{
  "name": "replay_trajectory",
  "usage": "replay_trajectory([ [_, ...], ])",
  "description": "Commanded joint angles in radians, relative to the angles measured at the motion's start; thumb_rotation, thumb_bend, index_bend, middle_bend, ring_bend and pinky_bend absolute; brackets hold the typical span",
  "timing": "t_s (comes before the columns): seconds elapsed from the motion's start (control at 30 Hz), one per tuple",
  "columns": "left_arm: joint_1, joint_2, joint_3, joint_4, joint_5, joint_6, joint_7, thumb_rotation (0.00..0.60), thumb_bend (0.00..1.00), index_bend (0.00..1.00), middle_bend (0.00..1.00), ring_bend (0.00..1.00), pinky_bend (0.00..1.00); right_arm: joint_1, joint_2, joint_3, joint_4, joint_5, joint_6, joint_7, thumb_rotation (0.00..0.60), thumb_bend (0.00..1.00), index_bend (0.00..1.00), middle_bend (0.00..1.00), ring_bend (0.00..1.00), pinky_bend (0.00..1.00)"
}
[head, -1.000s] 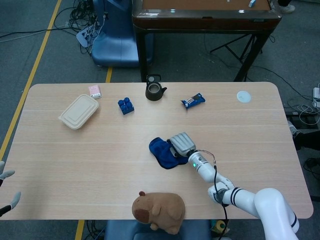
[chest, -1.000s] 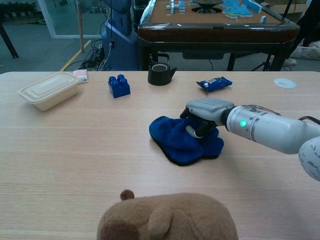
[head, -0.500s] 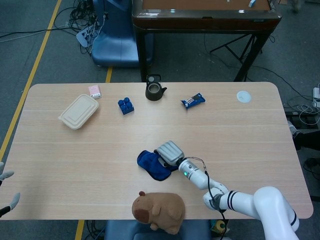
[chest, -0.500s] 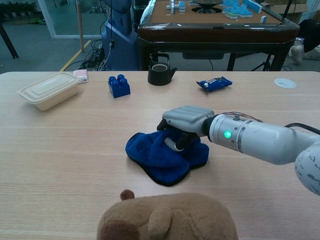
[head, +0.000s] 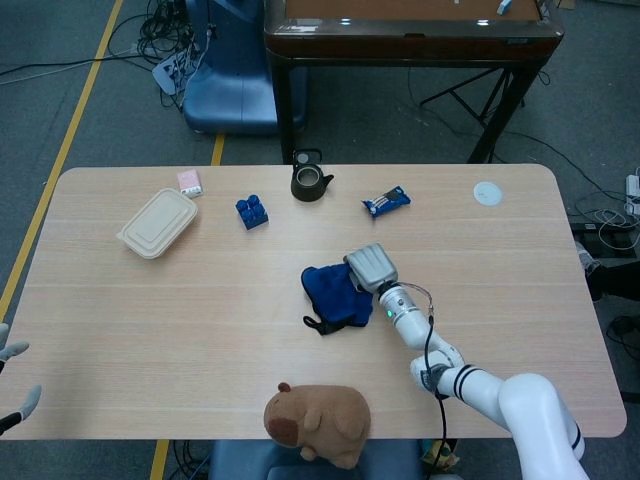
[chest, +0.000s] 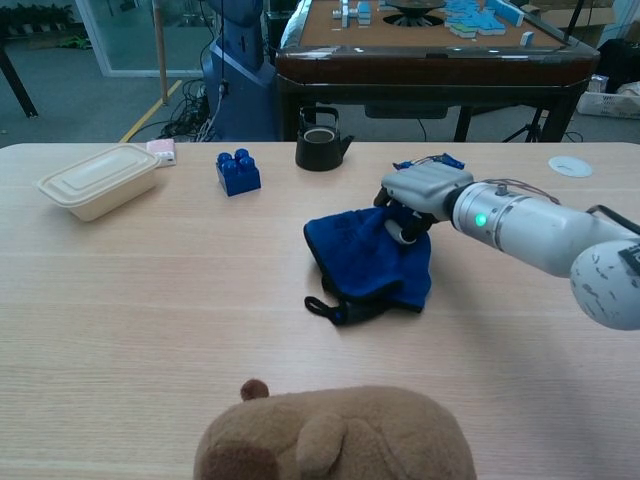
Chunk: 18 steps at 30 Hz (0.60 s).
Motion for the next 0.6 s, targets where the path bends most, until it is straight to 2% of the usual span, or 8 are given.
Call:
replay_trajectory([
  [0.03,0.0,0.001,0.0,0.001,0.0,0.0,-0.001,0.6,0.28,0.26,0.09,0.06,0.06,0.011,0.006,0.043,0.052,0.042,0.016,-0.028,0.6,0.66,0.65,0.65,0.57,0.71],
  [0.17,-0.001,0.0,0.0,0.003,0.0,-0.002,-0.003,0.6,0.28,0.26,0.09,0.06,0.06,0.015,0.017,0.078,0.074,0.075,0.031,-0.035,0.6,0.66,0.65,0.65,0.57,0.71],
  [0.27,-0.003,-0.001,-0.001,0.003,0.0,-0.004,-0.004,0.6,0.28,0.26,0.09,0.06,0.06,0.011,0.022,0.09,0.051,0.095,0.017,-0.02,0.6,0.66,0.65,0.65,0.57,0.71],
  [0.6,-0.003,0.001,-0.001,-0.001,0.003,-0.002,0.0,0.6,0.28,0.26,0.09,0.06,0.06,-0.012,0.0,0.014,-0.078,0.053,-0.029,0.008,0.6,0.66,0.65,0.65,0.57,0.71],
])
